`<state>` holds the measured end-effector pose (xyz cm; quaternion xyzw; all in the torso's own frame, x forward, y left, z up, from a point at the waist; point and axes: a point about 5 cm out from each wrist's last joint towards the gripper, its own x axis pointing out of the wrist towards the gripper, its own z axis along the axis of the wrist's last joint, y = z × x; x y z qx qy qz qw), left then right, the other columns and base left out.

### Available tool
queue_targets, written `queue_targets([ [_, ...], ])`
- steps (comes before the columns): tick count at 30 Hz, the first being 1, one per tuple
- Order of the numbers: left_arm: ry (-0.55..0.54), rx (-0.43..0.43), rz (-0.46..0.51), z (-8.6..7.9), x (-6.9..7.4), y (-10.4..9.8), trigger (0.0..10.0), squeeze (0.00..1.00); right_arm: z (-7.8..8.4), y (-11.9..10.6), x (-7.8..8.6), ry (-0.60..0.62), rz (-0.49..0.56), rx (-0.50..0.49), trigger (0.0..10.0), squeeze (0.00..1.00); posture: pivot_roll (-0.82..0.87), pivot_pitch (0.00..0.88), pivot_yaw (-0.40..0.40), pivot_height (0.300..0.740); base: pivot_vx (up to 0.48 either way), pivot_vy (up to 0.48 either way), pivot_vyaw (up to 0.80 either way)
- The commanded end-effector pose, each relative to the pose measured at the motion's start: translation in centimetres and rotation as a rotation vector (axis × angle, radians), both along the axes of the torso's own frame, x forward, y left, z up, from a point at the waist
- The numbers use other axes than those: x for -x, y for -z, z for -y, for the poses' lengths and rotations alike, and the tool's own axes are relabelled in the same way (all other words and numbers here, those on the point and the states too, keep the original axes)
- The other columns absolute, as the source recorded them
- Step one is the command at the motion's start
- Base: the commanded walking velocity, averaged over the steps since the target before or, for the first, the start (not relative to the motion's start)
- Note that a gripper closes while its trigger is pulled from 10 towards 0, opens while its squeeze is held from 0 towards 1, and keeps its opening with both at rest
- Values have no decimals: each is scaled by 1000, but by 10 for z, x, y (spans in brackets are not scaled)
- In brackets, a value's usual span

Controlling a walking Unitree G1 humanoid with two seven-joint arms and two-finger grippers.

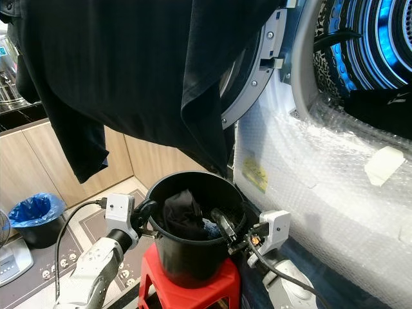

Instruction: Clothes washing

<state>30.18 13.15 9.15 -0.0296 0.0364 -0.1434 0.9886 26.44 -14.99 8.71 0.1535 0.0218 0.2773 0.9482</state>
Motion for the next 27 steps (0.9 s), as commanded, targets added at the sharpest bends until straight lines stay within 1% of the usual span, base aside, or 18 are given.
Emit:
queue_targets([
  [1,28,-38,27,2,0,-3,10000,0,1,-1,0,-16,8,10,10000,0,-47,0,-5,740,0,0,0],
  [2,28,-38,27,2,0,-3,10000,0,1,-1,0,-16,8,10,10000,0,-47,0,-5,740,0,0,0],
  [4,56,-82,36,2,1,-2,10000,0,-1,-3,1,-63,23,26,10000,0,-53,0,-4,740,0,0,0],
  [6,46,-76,18,1,1,1,10000,0,0,-3,2,-85,29,39,10000,0,-62,0,-1,740,0,0,0],
  [10,51,-103,12,0,0,4,10000,0,3,-6,4,-109,41,51,10000,0,-85,0,5,740,0,0,0],
  [12,55,-113,24,0,0,3,10000,0,4,-7,4,-121,50,58,10000,0,-85,0,5,740,0,0,0],
  [14,65,-147,14,-2,-2,8,10000,0,6,-3,5,-123,36,73,10000,0,-81,0,1,740,0,0,0],
  [15,65,-149,10,-2,-2,9,10000,0,6,-2,5,-122,33,78,10000,0,-81,0,2,740,0,0,0],
  [18,72,-150,20,-4,-4,6,10000,0,4,-7,9,-156,37,44,10000,0,-83,0,-1,740,0,0,0],
  [21,77,-174,-5,-9,-3,13,10000,0,7,-2,12,-158,27,79,10000,0,-83,0,-5,740,0,0,0],
  [24,87,-180,-9,-11,-5,15,10000,0,8,-5,12,-156,31,71,10000,0,-86,0,-10,740,0,0,0],
  [27,103,-166,-26,-12,-6,16,10000,0,8,-5,12,-157,30,69,10000,0,-86,0,-13,740,0,0,0],
])
